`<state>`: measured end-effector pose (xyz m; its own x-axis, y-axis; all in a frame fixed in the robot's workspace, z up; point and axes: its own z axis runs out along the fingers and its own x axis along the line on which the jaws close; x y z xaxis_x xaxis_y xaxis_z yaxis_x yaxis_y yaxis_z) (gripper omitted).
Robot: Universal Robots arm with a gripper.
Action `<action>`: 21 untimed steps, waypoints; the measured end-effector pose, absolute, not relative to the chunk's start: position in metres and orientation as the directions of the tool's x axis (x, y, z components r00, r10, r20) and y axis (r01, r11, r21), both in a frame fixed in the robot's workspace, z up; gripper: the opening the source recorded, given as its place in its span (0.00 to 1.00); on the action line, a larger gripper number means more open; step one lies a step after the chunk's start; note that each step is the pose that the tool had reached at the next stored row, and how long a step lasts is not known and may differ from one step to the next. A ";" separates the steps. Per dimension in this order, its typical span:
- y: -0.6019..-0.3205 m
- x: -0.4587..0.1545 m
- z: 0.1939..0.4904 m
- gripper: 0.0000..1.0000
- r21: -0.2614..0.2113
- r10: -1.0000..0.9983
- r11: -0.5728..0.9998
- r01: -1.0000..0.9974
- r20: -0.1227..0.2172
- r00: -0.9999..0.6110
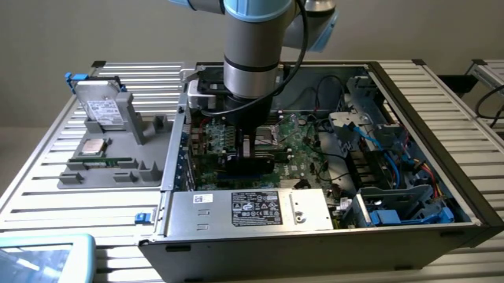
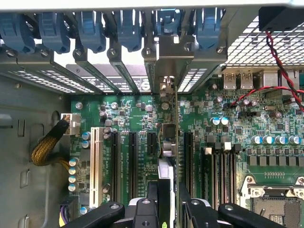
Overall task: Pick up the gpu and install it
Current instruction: 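Insert the gpu into the slot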
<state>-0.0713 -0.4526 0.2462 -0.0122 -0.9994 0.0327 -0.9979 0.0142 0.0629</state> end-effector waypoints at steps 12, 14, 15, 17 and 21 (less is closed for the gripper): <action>-0.453 -0.070 0.245 0.27 0.063 -0.999 0.014 -0.998 0.033 -0.012; -0.453 -0.071 0.245 0.27 0.063 -0.999 0.014 -0.998 0.033 -0.012; -0.453 -0.071 0.245 0.27 0.063 -0.999 0.014 -0.998 0.033 -0.012; -0.453 -0.071 0.245 0.27 0.063 -0.999 0.014 -0.998 0.033 -0.012; -0.453 -0.071 0.244 0.27 0.063 -0.999 0.014 -0.998 0.033 -0.012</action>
